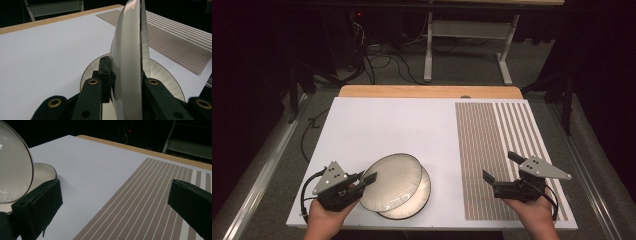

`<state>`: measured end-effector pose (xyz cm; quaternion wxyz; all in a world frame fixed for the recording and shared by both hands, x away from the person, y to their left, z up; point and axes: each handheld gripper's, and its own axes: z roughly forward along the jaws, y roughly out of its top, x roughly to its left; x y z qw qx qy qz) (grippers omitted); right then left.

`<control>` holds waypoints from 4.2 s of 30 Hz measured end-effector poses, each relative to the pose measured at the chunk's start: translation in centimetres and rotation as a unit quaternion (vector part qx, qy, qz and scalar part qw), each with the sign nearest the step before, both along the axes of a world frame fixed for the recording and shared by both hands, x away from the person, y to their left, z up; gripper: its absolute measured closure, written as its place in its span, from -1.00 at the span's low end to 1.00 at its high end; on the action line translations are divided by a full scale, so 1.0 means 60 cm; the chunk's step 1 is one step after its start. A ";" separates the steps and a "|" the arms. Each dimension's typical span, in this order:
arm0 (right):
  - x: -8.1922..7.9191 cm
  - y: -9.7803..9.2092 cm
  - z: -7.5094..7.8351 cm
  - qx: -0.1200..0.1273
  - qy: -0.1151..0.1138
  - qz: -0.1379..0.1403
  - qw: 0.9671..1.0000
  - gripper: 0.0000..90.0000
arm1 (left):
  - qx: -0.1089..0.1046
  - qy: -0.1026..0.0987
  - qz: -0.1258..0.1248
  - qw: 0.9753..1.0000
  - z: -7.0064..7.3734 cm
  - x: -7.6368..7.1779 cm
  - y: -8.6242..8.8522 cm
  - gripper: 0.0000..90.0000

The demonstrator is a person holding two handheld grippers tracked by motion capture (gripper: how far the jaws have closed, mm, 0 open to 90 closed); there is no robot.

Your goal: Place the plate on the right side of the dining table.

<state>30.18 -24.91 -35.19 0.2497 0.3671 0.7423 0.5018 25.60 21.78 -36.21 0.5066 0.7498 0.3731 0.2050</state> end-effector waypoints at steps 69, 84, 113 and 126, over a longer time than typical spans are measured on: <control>0.056 0.293 -0.106 0.031 0.126 0.186 0.974 0.24 | 0.005 0.006 -0.002 1.000 -0.002 0.002 0.009 0.71; 0.060 0.288 -0.115 0.059 0.161 0.186 0.967 0.63 | 0.000 0.008 0.001 1.000 -0.003 0.002 0.010 0.71; 0.065 0.269 -0.107 0.108 0.188 0.182 0.959 0.89 | -0.016 0.036 0.013 0.999 -0.001 0.002 0.011 0.73; 0.056 0.253 -0.077 0.123 0.158 0.186 0.962 0.95 | -0.051 0.025 0.008 0.998 0.008 0.001 0.014 0.71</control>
